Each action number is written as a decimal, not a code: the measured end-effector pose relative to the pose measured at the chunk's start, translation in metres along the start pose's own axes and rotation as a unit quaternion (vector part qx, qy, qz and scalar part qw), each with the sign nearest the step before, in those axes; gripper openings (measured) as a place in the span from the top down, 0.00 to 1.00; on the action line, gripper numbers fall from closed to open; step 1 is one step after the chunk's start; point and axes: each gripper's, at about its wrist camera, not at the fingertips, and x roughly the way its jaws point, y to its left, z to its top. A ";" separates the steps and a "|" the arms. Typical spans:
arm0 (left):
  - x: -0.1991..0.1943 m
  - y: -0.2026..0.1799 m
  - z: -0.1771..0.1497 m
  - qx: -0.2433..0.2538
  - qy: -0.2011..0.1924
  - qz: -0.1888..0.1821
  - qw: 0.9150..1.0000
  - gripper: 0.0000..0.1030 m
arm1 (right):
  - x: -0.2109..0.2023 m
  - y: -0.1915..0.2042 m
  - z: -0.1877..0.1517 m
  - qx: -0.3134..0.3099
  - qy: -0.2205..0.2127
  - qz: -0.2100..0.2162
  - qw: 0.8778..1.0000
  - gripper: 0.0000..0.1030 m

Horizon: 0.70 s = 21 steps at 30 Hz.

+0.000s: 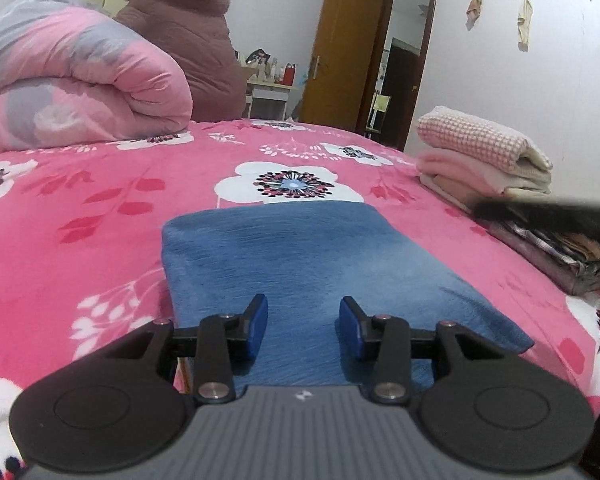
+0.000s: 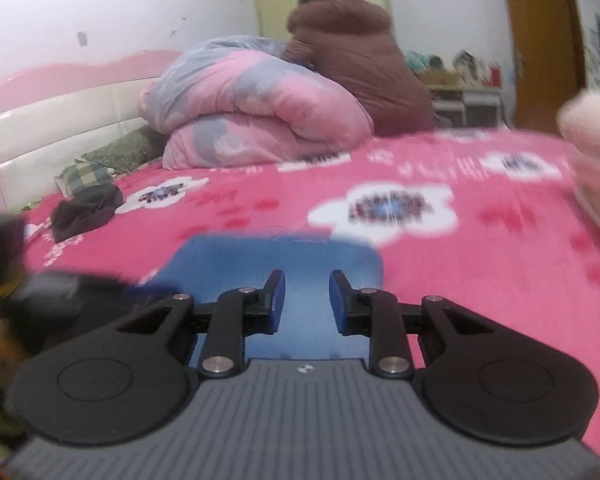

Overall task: Fold clothes
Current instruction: 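Move the right gripper to the jeans edge while the left gripper repositions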

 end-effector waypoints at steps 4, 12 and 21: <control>0.000 0.000 -0.002 0.007 -0.006 0.002 1.000 0.59 | 0.076 -0.016 0.029 -0.017 0.047 0.009 0.999 0.77; -0.001 0.007 -0.004 -0.001 -0.012 -0.007 1.000 0.59 | 0.166 -0.030 0.019 0.020 0.157 0.041 0.987 0.79; -0.004 0.010 -0.004 -0.003 -0.012 -0.007 1.000 0.59 | 0.023 -0.046 0.034 0.060 0.040 0.013 0.997 0.78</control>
